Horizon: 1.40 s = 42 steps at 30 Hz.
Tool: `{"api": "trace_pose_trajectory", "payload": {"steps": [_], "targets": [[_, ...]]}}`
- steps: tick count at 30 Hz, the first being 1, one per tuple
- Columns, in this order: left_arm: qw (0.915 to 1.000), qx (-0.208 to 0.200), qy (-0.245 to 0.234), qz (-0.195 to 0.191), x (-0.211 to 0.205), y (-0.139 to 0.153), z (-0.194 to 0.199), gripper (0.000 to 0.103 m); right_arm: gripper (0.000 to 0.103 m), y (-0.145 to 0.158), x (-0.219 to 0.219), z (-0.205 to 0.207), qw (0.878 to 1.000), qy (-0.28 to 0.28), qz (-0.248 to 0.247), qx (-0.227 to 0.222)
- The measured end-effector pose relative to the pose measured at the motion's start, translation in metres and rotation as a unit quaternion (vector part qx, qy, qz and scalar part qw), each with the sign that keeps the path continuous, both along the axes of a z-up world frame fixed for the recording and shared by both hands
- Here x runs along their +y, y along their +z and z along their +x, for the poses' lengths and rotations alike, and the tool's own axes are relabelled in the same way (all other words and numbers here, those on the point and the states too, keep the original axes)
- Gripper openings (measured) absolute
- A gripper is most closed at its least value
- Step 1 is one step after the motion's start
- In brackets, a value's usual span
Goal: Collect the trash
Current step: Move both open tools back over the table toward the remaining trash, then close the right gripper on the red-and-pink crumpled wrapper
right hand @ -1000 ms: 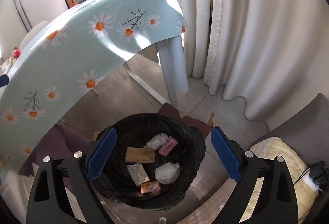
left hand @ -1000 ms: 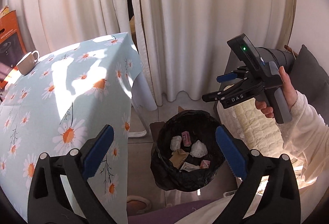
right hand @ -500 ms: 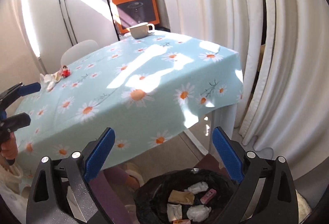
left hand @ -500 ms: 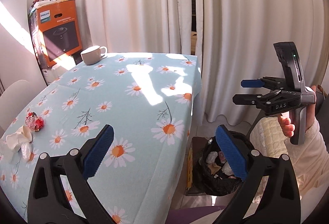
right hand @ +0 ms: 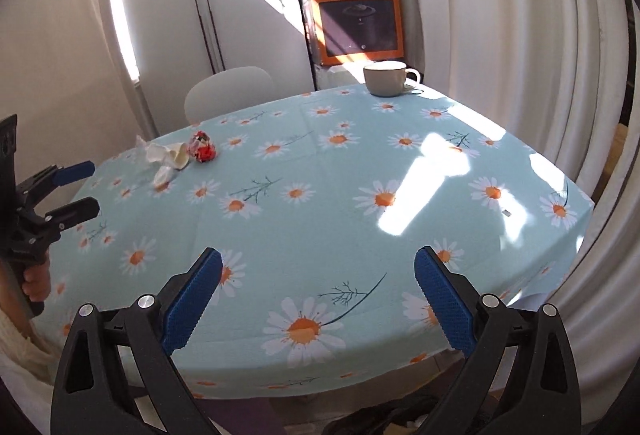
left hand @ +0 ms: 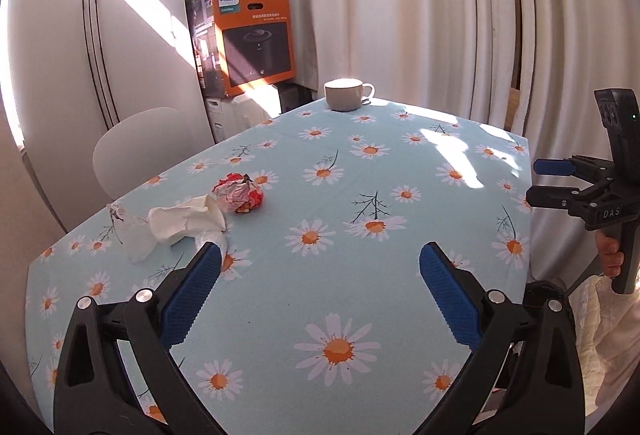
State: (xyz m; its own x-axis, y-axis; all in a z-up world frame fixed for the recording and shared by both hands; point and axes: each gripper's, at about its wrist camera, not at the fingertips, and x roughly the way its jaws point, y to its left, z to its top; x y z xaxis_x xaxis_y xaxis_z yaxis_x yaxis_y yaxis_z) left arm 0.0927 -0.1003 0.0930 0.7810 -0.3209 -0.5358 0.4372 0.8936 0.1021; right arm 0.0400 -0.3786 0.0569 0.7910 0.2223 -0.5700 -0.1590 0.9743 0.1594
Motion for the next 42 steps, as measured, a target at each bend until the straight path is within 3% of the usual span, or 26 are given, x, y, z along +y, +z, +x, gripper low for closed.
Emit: {"api": "trace_pose_trajectory", "payload": {"steps": [11, 24, 34, 39, 42], "targets": [[0.9959, 0.012, 0.089, 0.01, 0.063, -0.007, 0.025, 0.097, 0.093, 0.009, 0.073, 0.075, 0.997, 0.075, -0.022, 0.015], [0.9863, 0.029, 0.162, 0.003, 0.127, -0.019, 0.039, 0.097, 0.093, 0.017, 0.163, 0.152, 0.987, 0.148, -0.052, 0.033], [0.9753, 0.05, 0.215, -0.007, 0.175, -0.031, 0.043, 0.097, 0.093, 0.017, 0.22, 0.214, 0.981, 0.175, -0.067, 0.05], [0.9694, 0.061, 0.235, -0.037, 0.193, -0.033, 0.044, 0.097, 0.093, -0.002, 0.236, 0.255, 0.982, 0.159, -0.059, 0.078], [0.9664, 0.062, 0.247, -0.034, 0.194, -0.035, 0.046, 0.097, 0.093, -0.016, 0.237, 0.272, 0.984, 0.151, -0.049, 0.084]]}}
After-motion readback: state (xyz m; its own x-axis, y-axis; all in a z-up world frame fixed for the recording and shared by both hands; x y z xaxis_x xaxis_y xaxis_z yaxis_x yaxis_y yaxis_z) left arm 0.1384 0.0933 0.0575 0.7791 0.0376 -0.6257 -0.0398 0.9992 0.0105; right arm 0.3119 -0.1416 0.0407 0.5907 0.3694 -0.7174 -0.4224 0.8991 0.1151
